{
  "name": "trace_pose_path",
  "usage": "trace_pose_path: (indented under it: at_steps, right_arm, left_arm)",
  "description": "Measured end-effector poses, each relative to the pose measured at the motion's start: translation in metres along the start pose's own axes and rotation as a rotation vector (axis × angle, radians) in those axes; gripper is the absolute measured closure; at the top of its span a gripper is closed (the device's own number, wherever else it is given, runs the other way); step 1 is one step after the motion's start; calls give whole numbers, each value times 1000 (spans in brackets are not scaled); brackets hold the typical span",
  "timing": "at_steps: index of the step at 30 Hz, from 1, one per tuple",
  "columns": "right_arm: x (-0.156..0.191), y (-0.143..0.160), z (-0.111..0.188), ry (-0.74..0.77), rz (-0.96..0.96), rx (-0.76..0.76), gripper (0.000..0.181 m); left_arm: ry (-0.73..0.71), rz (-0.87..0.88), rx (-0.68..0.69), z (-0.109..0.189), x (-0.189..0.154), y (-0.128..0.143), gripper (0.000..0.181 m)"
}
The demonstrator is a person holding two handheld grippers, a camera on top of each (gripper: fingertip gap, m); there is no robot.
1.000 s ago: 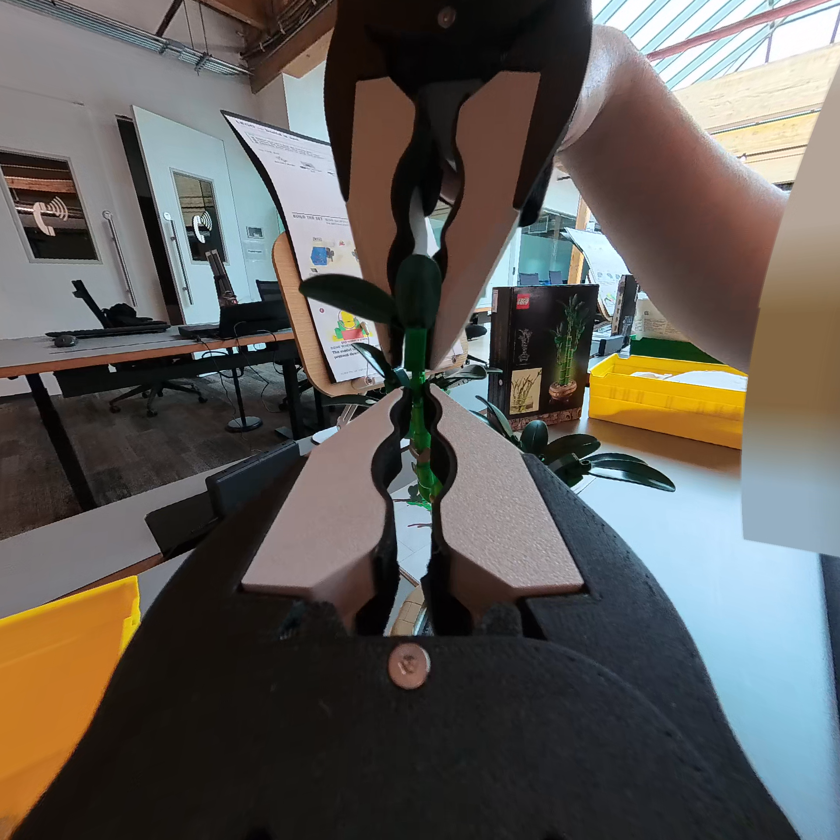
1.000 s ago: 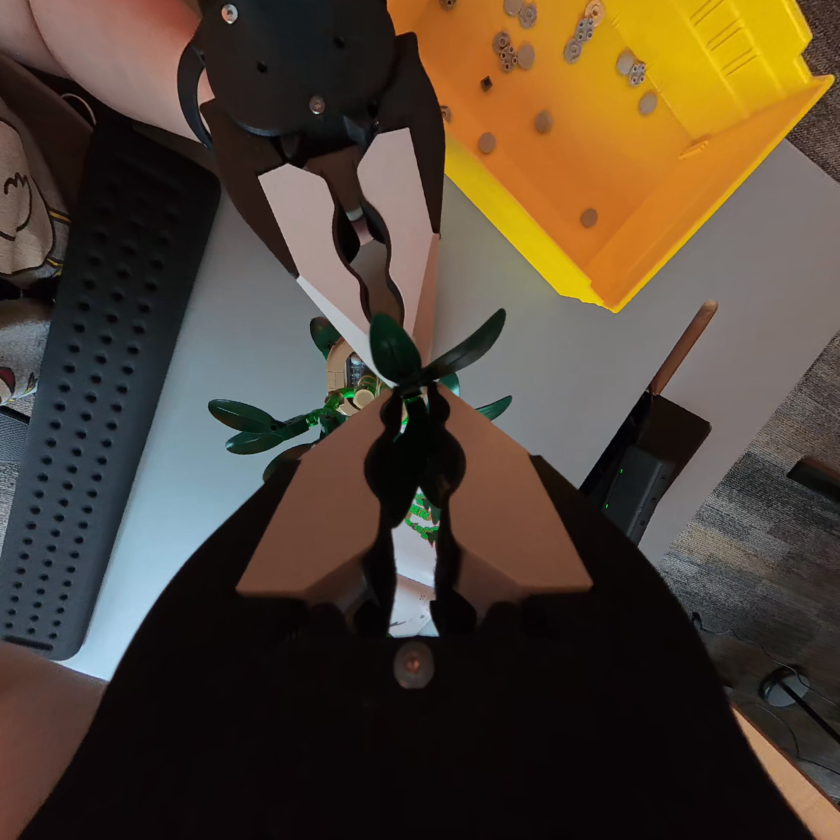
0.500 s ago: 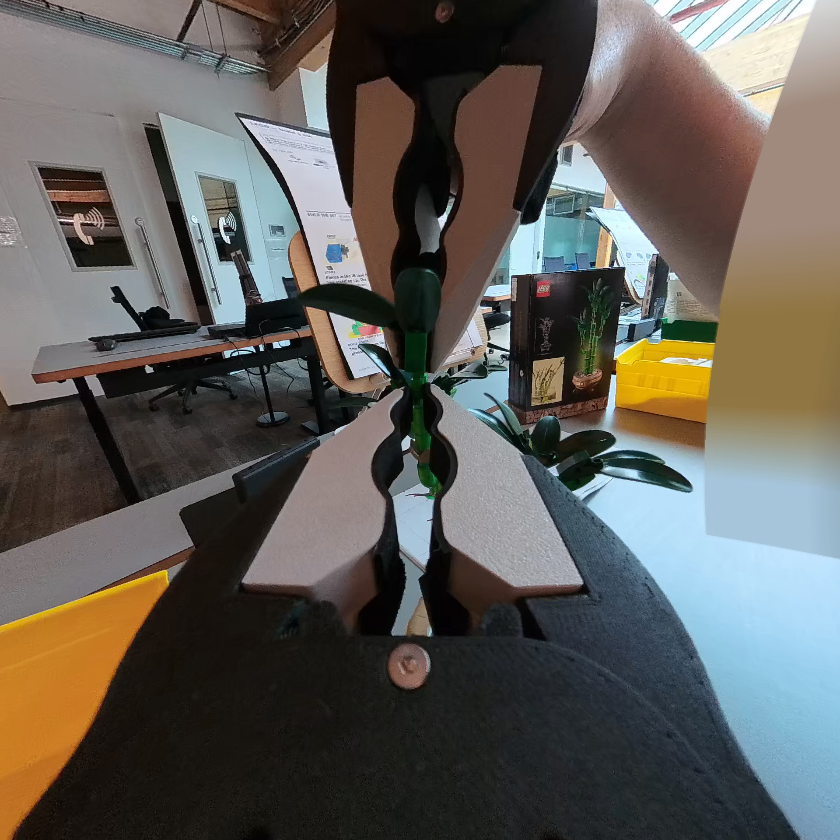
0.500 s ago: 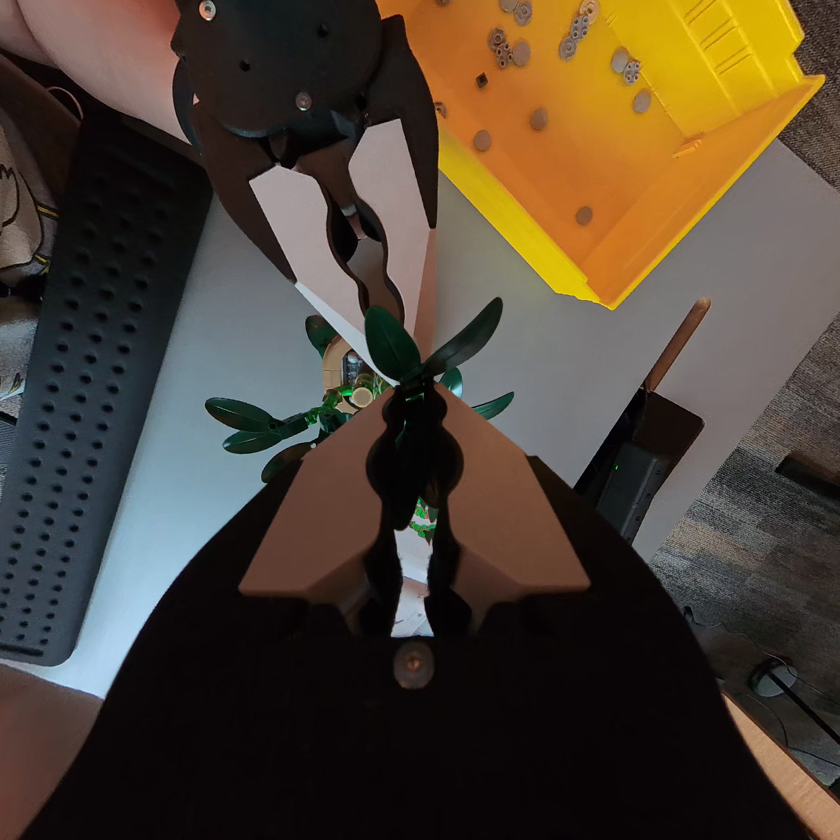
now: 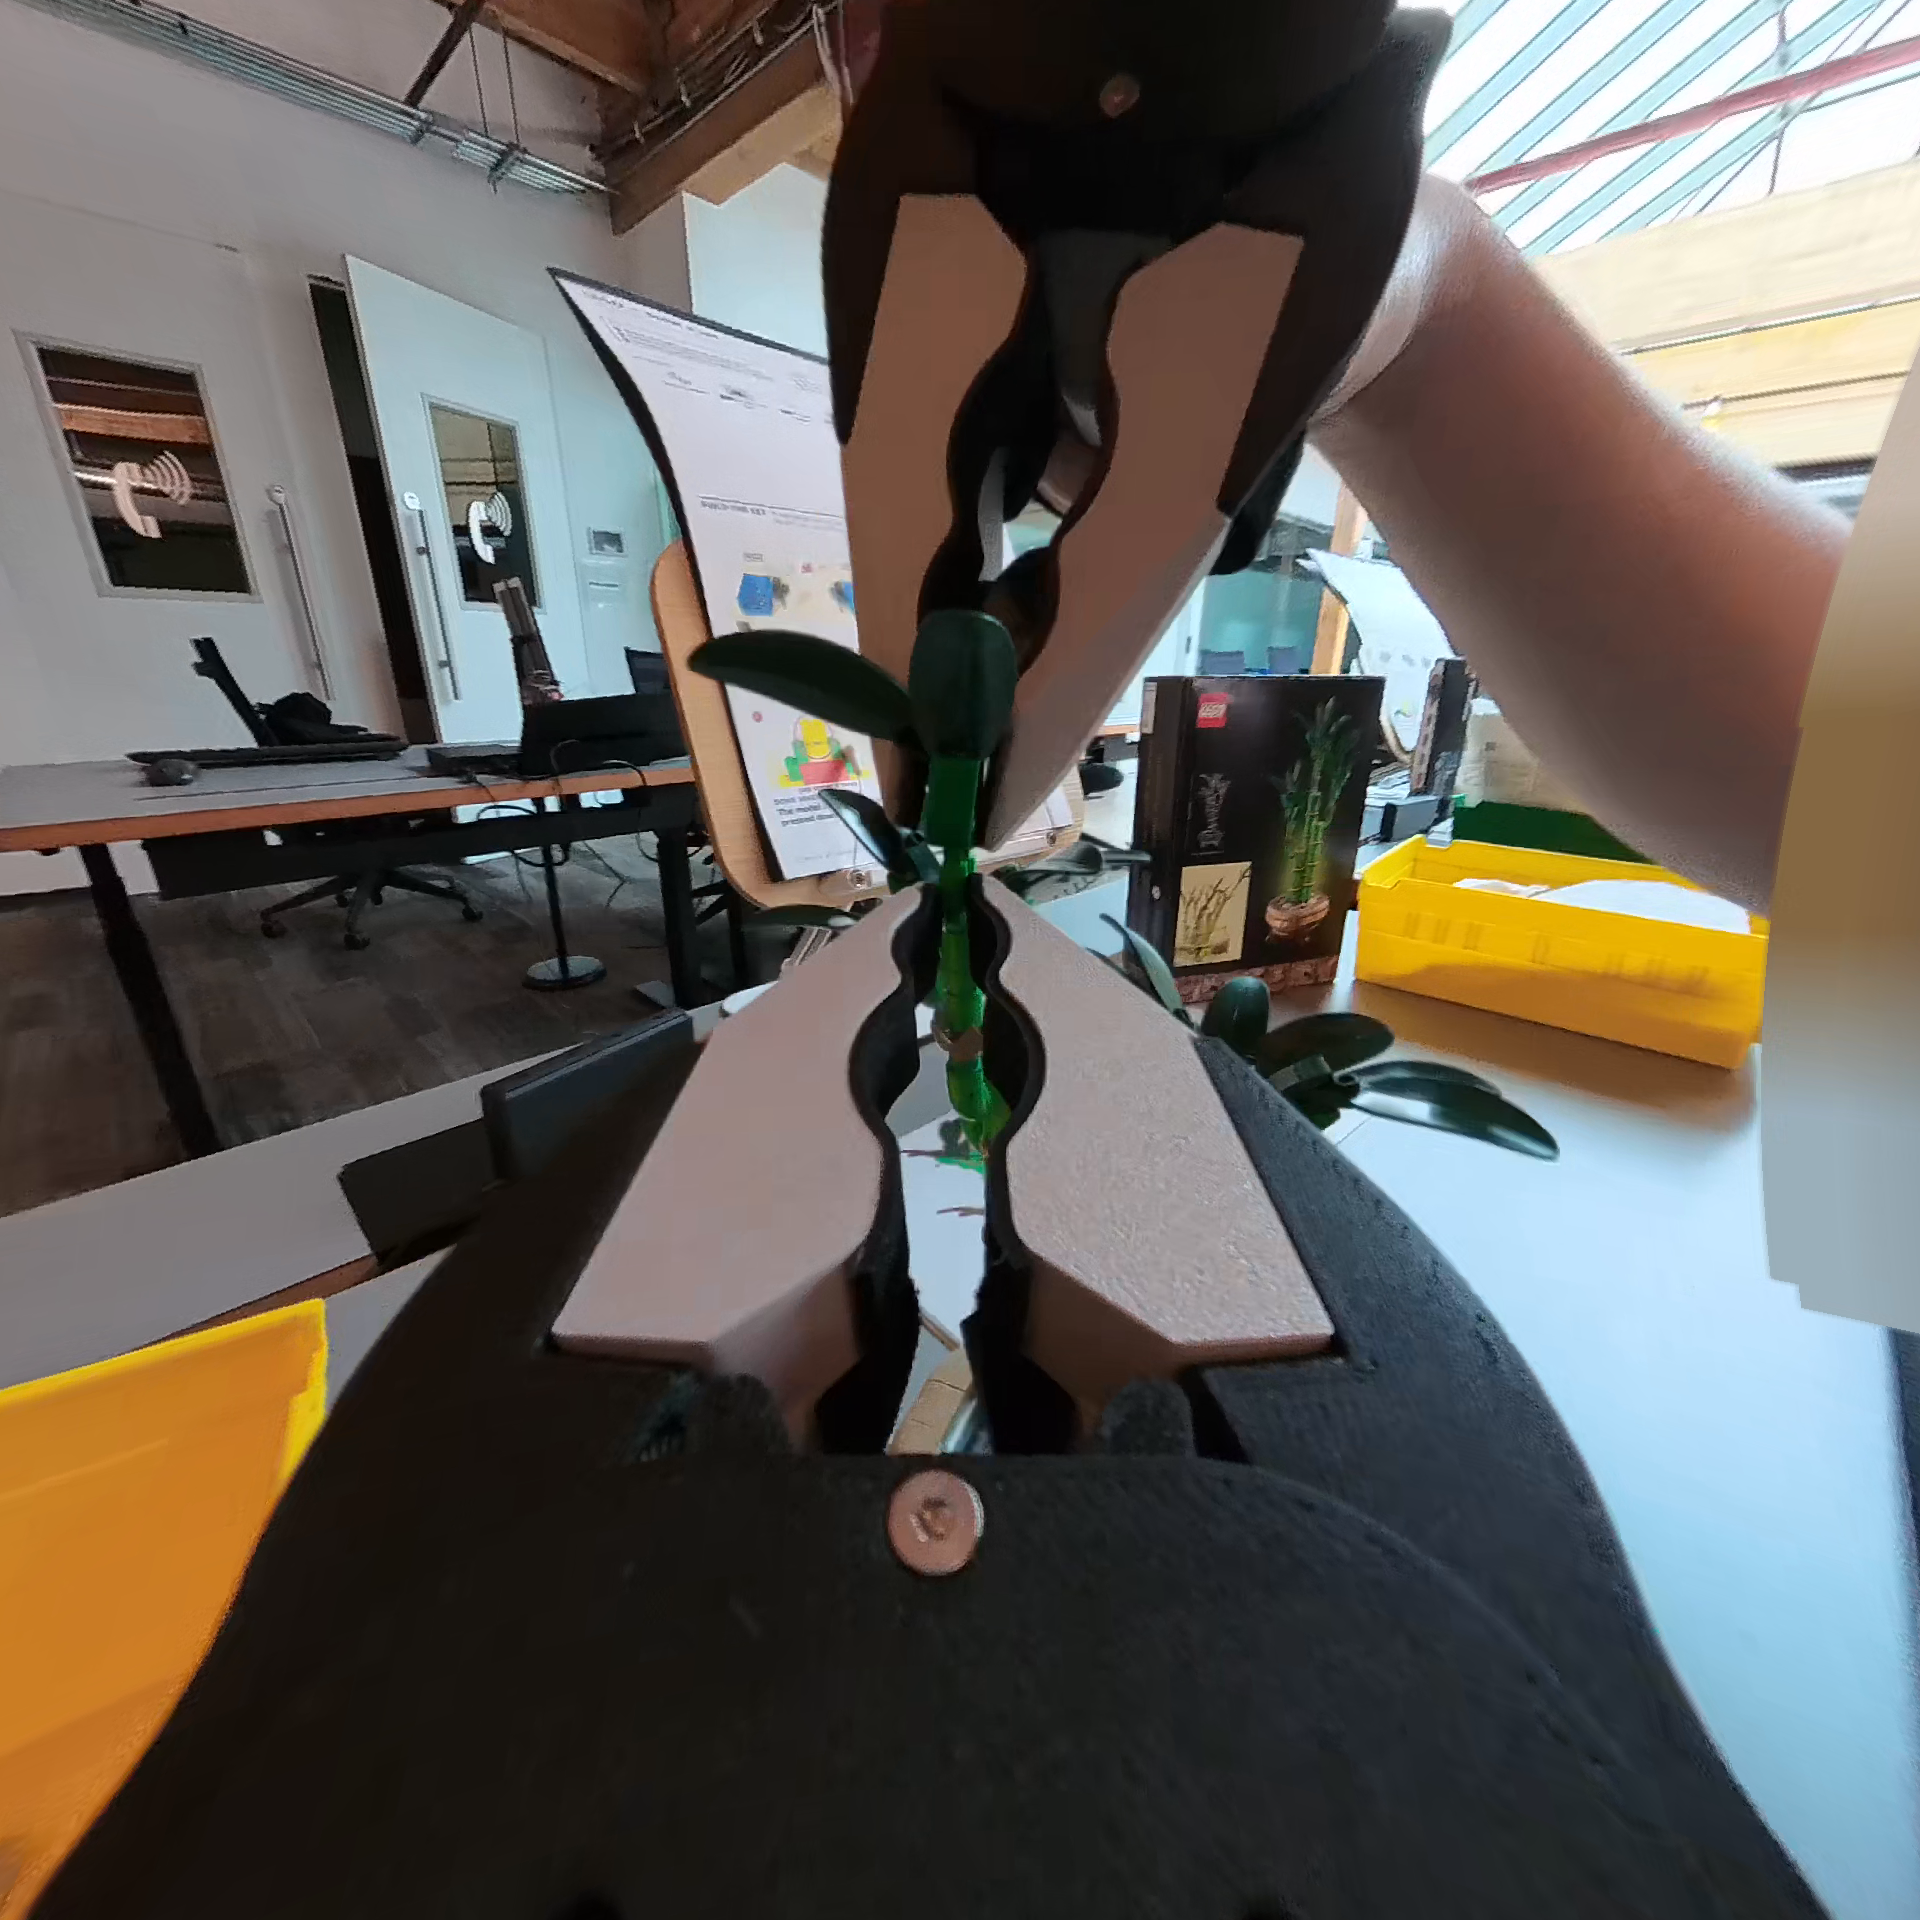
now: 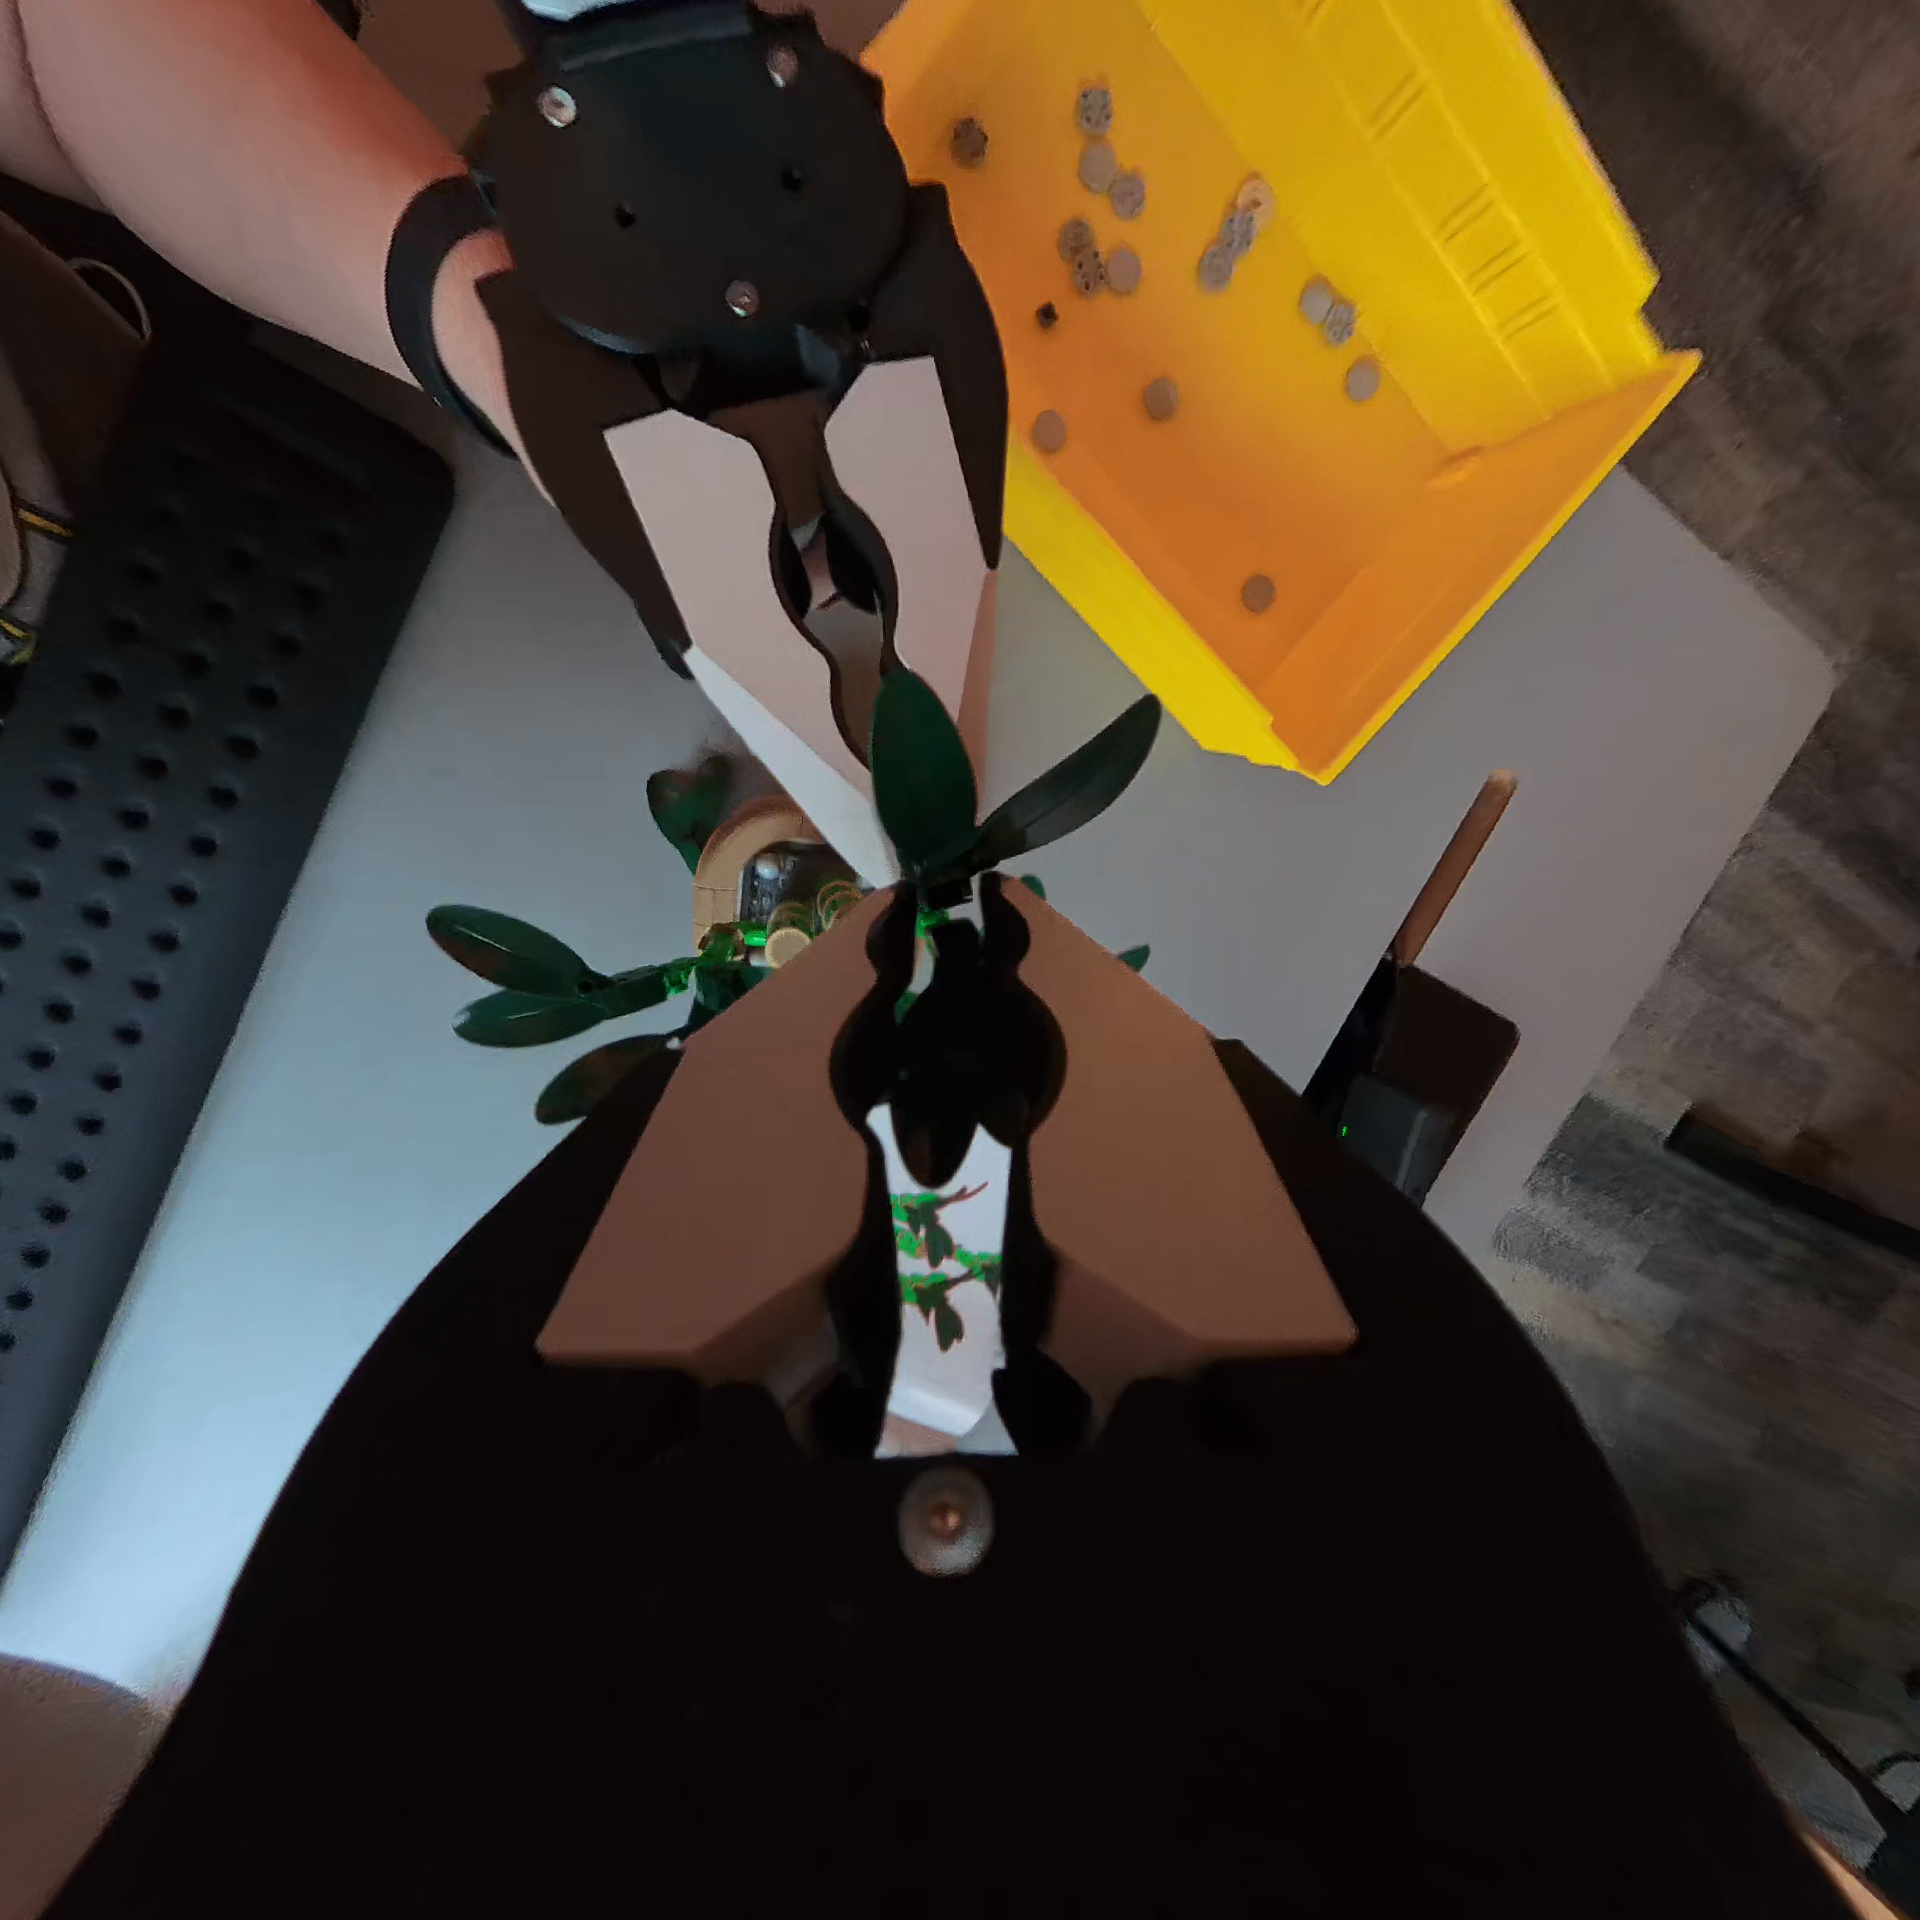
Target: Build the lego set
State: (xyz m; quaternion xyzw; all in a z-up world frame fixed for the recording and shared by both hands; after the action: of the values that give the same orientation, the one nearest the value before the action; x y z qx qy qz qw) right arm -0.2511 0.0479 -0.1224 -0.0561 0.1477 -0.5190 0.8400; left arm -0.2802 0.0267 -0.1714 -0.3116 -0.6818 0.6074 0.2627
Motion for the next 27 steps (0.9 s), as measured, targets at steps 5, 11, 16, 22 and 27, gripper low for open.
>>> trace_pose_path:
  at_steps: [5, 11, 16, 22, 27]
  right_arm:
    - [0, -4, 23, 92, -25, -210, 146]
    - [9, 19, 48, 346, -142, -509, 142]
    - [27, 49, 42, 445, -200, -734, 142]
    - [36, 64, 33, 298, -230, -973, 143]
    - [27, 60, 27, 184, -275, -1037, 147]
  left_arm:
    - [-20, -2, -3, 4, 3, 0, 173]
    - [23, 69, -14, 8, 6, -1, 161]
    - [49, 50, -24, 13, 6, -9, 155]
    - [46, -9, -12, 13, 6, -15, 155]
    - [71, 29, -19, 12, 6, -18, 155]
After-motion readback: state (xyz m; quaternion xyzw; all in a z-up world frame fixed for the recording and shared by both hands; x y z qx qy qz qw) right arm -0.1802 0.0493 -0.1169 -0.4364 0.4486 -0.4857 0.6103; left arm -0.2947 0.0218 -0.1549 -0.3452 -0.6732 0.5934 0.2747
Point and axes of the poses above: each gripper's, where its closed fingertips meet, z back along the fingers, y out of its underside, x = y × z across the jaws, the point moved 4 cm from there along z, back along the fingers, and after that the axes turned 6 degrees about x, right-handed, at the moved point
